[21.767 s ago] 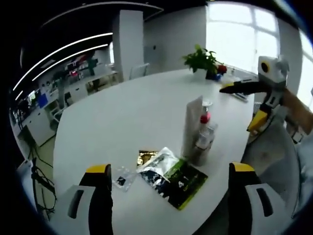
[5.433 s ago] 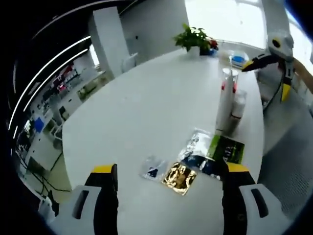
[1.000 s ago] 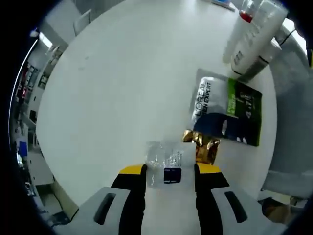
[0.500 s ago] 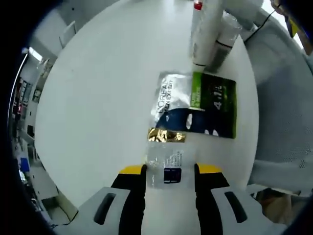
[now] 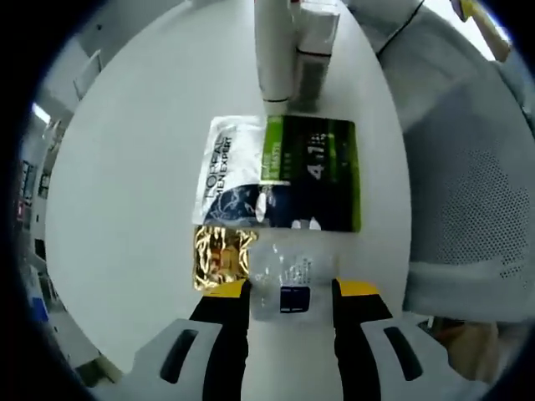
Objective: Arrange the skincare products in the storage area until every visible bottle or jar stands upright without overlapping.
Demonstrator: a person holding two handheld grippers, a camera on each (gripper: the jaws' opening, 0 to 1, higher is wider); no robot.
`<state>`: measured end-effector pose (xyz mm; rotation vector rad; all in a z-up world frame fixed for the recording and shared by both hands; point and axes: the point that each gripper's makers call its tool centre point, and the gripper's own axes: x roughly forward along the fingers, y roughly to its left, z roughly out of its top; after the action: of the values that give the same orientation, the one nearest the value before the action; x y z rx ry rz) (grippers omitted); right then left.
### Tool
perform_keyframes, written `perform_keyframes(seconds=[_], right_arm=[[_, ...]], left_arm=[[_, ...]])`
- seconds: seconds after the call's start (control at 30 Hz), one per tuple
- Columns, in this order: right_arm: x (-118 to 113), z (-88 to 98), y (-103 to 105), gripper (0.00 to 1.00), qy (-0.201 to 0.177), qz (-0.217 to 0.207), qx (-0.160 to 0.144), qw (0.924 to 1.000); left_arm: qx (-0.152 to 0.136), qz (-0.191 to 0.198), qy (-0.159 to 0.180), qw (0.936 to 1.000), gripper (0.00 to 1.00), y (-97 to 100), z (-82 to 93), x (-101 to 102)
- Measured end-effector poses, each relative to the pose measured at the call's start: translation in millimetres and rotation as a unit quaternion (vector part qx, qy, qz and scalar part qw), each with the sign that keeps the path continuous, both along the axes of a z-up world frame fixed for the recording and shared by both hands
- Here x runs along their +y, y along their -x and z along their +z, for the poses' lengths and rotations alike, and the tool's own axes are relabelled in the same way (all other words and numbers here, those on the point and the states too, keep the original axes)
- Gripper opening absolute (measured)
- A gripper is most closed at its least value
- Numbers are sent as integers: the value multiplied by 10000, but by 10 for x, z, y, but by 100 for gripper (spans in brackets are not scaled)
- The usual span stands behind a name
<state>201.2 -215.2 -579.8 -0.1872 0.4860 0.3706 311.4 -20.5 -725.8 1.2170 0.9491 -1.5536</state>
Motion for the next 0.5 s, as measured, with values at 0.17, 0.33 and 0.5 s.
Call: perform_keyframes(seconds=[0.17,0.33,0.5], right_arm=[[19,12,27,100,25,1,-2,10000],[37,15,41,100,49,15,6,10000],[74,21,57,100,54,46,9,10000]], left_arm=[[6,-150,-83,9999,36,50,-116,34],[33,-104,-3,9999,36,58,-202,18],[-25,27,25,10000,36,7,-256,21]])
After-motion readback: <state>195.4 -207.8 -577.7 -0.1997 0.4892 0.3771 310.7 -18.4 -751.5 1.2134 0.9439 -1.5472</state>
